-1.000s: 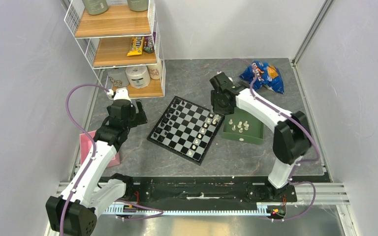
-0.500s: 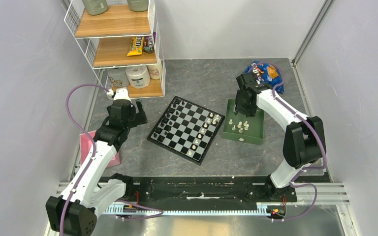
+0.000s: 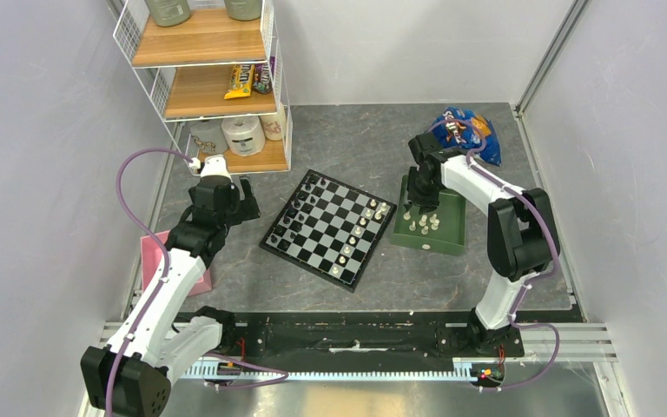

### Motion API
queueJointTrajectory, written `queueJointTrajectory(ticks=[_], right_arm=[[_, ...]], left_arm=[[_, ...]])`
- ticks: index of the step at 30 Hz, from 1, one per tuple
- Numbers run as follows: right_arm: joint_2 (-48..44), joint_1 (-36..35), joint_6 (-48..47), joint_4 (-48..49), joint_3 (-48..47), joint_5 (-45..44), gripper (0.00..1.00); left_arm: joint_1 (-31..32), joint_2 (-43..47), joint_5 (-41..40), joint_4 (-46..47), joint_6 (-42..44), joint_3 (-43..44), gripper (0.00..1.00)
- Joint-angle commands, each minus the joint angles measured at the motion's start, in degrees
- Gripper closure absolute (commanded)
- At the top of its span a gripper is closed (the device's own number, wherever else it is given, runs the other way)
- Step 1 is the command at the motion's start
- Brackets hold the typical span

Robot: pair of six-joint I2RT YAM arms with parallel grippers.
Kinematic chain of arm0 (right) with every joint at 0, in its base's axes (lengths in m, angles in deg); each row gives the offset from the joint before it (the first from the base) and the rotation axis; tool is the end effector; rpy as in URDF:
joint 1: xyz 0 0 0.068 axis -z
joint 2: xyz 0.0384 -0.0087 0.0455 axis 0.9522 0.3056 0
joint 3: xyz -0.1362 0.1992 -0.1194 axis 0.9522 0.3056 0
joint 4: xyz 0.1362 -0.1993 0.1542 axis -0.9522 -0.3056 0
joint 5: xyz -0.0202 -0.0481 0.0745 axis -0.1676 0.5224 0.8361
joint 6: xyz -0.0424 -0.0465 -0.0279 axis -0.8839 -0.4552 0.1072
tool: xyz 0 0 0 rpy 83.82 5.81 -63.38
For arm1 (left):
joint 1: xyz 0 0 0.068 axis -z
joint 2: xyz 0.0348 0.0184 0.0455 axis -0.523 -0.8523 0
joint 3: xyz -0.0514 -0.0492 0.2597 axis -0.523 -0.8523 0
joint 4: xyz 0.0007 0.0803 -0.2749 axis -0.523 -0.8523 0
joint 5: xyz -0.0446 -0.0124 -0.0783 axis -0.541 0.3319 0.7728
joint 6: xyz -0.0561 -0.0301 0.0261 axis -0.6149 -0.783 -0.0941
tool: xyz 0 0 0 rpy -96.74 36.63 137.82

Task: Set up the chess pieces on the board

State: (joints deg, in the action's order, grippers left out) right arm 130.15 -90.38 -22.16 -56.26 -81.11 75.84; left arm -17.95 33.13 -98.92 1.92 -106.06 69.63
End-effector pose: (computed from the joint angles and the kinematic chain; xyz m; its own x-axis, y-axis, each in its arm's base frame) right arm 0.3677 0.1177 0.1704 -0.9336 0.2069 -0.2927 0.1825 0.9772 0.1087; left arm 0.2402 -0.0409 0.2668 -0.5378 -0.1787 -0.8239 -0.1907 0.9777 -0.0876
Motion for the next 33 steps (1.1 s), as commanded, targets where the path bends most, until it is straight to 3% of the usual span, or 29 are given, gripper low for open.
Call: queueJointTrajectory(ticks=[1,26,33], right_arm=[[1.0,-0.9,-1.0,1.4,-3.0,1.1,0.55],[5.5,-1.6,-1.6,2.2,-4.4,-2.2,0.69],[5.9,-1.8,-1.5,2.5,-4.4,-2.0,0.78]], left_arm=[[-0.2,0.0,0.1,0.8,0.7,1.0,0.06],[-0.2,0.3,0.5,0.8,0.7,1.0,0.06],[-0.2,0.3,0.5,0.8,0.7,1.0,0.06]])
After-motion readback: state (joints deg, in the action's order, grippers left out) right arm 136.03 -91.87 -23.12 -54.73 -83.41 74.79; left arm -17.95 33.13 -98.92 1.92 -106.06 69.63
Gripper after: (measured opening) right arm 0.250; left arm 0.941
